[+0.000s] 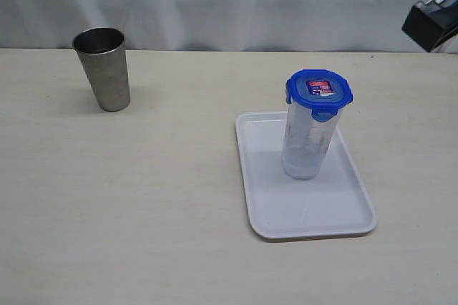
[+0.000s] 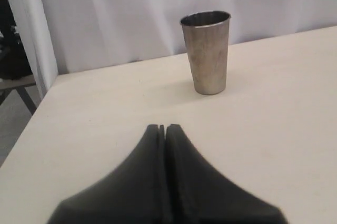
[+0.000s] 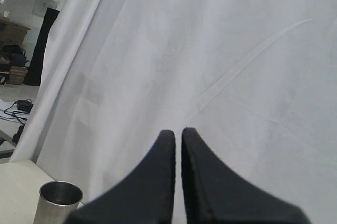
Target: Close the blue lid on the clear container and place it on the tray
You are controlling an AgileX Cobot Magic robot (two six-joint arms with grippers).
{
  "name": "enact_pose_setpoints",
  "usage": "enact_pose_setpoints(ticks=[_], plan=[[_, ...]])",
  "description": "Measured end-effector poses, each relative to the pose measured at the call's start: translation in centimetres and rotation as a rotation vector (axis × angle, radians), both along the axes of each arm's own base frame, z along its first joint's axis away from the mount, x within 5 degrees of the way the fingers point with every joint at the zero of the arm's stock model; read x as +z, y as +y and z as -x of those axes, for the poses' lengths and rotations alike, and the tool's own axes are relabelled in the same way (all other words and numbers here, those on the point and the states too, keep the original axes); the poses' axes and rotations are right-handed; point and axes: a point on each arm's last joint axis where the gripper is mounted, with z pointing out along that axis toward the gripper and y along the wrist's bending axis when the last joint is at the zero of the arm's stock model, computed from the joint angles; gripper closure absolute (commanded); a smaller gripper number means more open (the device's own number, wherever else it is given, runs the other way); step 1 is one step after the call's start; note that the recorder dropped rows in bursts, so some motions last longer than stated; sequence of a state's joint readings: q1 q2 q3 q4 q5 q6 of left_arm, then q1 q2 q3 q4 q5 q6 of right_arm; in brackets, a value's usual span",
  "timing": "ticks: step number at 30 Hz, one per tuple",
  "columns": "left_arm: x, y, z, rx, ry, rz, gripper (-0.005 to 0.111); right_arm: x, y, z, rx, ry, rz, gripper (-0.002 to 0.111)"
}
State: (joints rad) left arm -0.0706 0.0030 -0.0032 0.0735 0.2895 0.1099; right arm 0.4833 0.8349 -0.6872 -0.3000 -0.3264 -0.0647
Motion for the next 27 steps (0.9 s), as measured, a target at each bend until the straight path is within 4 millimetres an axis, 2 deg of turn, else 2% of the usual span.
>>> enact_pose_setpoints(ticks=[15,27], plan=[[-0.2,0.02,0.04,0.025,0.028,0.106,0.107,0.0,0.0,0.0,0.0,0.0,0.0,0.104],[-0.2,0.02,0.04,0.025,0.028,0.106,0.107,0.0,0.0,0.0,0.0,0.0,0.0,0.104]])
